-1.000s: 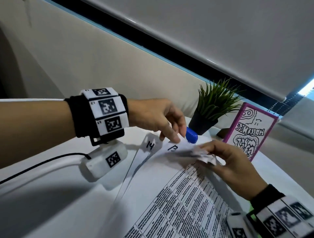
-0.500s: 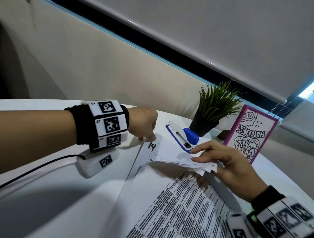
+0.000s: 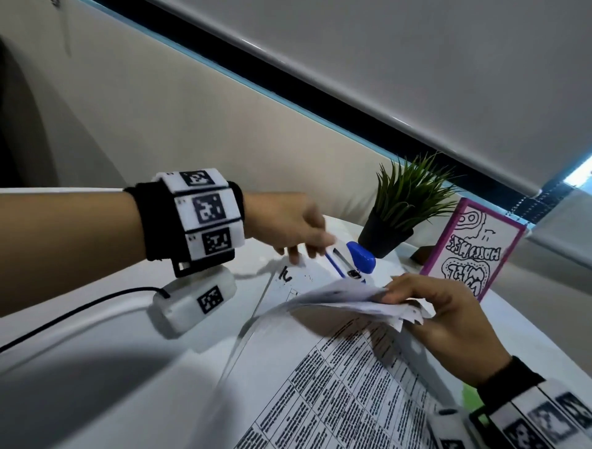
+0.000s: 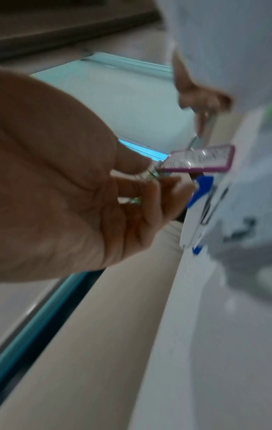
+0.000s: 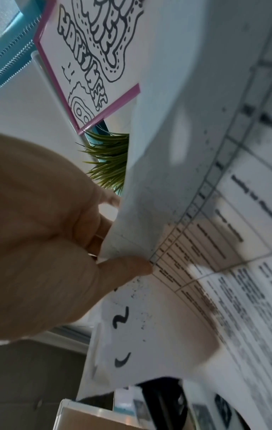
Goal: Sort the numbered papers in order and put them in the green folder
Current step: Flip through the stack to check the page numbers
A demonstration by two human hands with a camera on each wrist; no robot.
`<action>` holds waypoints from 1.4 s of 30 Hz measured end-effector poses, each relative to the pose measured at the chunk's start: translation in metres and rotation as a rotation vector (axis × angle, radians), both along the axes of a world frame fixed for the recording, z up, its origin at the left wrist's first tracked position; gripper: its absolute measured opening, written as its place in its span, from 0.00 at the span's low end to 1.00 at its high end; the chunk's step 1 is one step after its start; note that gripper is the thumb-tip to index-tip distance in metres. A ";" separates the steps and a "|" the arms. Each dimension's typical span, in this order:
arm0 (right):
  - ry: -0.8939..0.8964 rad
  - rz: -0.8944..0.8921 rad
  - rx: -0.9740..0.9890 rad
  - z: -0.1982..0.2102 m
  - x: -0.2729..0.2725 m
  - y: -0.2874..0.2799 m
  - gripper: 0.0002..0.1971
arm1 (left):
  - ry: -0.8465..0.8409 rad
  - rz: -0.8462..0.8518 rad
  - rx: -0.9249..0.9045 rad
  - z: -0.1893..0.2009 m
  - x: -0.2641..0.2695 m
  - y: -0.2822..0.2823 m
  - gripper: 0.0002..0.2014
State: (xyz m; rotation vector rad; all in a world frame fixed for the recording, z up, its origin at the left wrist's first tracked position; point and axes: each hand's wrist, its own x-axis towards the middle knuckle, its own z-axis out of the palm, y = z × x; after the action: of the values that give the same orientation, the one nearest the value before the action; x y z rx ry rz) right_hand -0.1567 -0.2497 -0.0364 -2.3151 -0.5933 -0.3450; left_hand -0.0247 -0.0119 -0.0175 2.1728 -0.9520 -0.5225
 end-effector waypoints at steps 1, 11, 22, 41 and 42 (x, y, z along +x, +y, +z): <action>-0.008 0.000 -0.015 0.001 -0.001 0.002 0.03 | -0.101 0.029 0.114 -0.006 0.005 -0.001 0.14; 0.025 -0.060 -0.075 0.000 -0.004 0.002 0.04 | -0.273 0.109 0.190 -0.023 0.009 -0.005 0.09; 0.085 -0.124 0.074 -0.009 0.001 -0.005 0.10 | 0.151 -0.234 -0.003 0.002 -0.014 0.026 0.08; 0.225 -0.100 -0.025 -0.002 -0.005 -0.008 0.28 | 0.200 0.075 -0.195 -0.013 -0.018 0.006 0.18; 0.216 -0.090 -0.039 -0.002 -0.005 -0.008 0.27 | 0.218 0.072 -0.216 -0.012 -0.018 0.006 0.17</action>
State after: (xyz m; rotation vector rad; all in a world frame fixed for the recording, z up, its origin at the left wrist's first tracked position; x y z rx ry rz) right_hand -0.1614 -0.2577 -0.0386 -2.3818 -0.3936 -0.1225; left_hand -0.0428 -0.0055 -0.0292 1.9058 -0.7712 -0.5806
